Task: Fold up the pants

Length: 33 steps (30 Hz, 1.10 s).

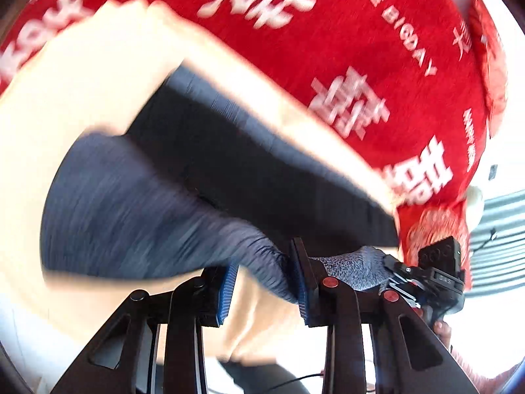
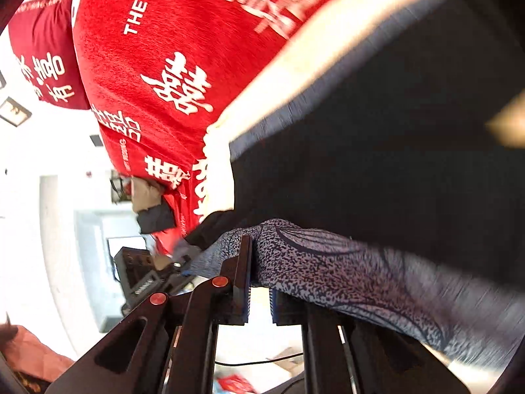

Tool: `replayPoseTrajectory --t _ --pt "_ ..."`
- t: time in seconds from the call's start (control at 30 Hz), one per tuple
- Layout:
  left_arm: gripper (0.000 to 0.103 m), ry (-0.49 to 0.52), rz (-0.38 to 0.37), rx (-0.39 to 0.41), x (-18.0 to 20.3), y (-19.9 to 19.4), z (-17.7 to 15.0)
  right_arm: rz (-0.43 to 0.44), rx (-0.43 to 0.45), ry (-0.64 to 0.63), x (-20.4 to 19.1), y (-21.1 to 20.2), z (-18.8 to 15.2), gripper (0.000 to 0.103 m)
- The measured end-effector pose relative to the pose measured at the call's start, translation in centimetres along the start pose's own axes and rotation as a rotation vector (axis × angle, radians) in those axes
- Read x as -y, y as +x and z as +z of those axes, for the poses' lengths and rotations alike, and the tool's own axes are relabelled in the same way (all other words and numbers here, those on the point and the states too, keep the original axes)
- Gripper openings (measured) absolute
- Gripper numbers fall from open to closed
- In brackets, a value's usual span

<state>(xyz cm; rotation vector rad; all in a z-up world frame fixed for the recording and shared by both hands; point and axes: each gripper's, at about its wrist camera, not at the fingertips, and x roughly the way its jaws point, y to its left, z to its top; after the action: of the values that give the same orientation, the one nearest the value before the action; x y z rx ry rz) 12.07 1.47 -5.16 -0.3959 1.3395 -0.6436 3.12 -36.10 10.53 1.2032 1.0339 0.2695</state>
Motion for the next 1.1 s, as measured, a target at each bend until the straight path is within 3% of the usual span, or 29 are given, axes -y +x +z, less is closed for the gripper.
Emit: replayPoseTrajectory --t 0.13,0.2,0.23,0.27,0.4,0.47,0.5,0.53,0.6,0.63,0.67,0.7,0.73,0.77,0.87,0.93,1.1 --pt "0.034 0.047 0.052 0.08 1.3 3.4 6.4 -0.086 -0.095 -0.107 -0.4 2.4 8.3 0.013" --pt "0.046 0.058 0.131 0.104 1.1 6.3 9.3 -0.118 -0.138 -0.101 0.7 4.5 11.1 0.013" --pt "0.059 0.058 0.177 0.121 0.7 7.5 10.3 -0.143 -0.16 -0.102 1.6 5.9 12.9 0.013" --pt "0.065 0.053 0.217 0.131 0.1 8.8 11.2 -0.164 -0.169 -0.105 2.5 6.7 13.7 0.013" --pt "0.066 0.0 0.356 0.072 -2.4 13.2 13.6 -0.241 -0.2 -0.06 6.9 10.0 15.8 0.014" --pt "0.066 -0.008 0.366 0.07 -2.4 13.0 13.7 -0.26 -0.193 -0.047 7.0 10.3 16.3 0.018" --pt "0.066 0.002 0.388 0.073 -2.0 12.3 13.5 -0.26 -0.201 -0.057 6.5 10.2 16.2 0.036" --pt "0.066 0.025 0.412 0.076 -1.3 11.4 13.3 -0.253 -0.205 -0.081 5.5 10.0 16.1 0.066" --pt "0.069 0.071 0.452 0.076 0.1 10.2 12.4 -0.238 -0.198 -0.154 2.7 9.1 15.4 0.083" --pt "0.085 0.098 0.467 0.066 1.0 9.9 11.7 -0.246 -0.19 -0.205 1.2 8.6 14.9 0.083" --pt "0.089 0.123 0.468 0.058 1.7 10.0 11.2 -0.252 -0.178 -0.254 0.1 8.4 14.4 0.081" --pt "0.089 0.147 0.463 0.042 2.3 10.5 10.8 -0.27 -0.175 -0.313 -1.0 8.4 13.6 0.066" --pt "0.089 0.176 0.456 0.011 3.0 11.8 10.4 -0.309 -0.192 -0.357 -1.6 9.2 13.3 0.043" --pt "0.089 0.196 0.457 -0.018 3.5 13.3 10.0 -0.346 -0.211 -0.385 -1.5 9.8 13.1 0.037" --pt "0.089 0.216 0.478 -0.039 4.7 17.7 9.8 -0.443 -0.273 -0.409 0.7 13.5 13.8 0.035" --pt "0.089 0.226 0.568 -0.009 5.1 19.7 10.4 -0.489 -0.258 -0.414 1.9 14.3 14.9 0.026" --pt "0.089 0.203 0.619 0.023 4.8 21.9 13.2 -0.412 -0.174 -0.307 3.4 12.8 17.7 0.025"
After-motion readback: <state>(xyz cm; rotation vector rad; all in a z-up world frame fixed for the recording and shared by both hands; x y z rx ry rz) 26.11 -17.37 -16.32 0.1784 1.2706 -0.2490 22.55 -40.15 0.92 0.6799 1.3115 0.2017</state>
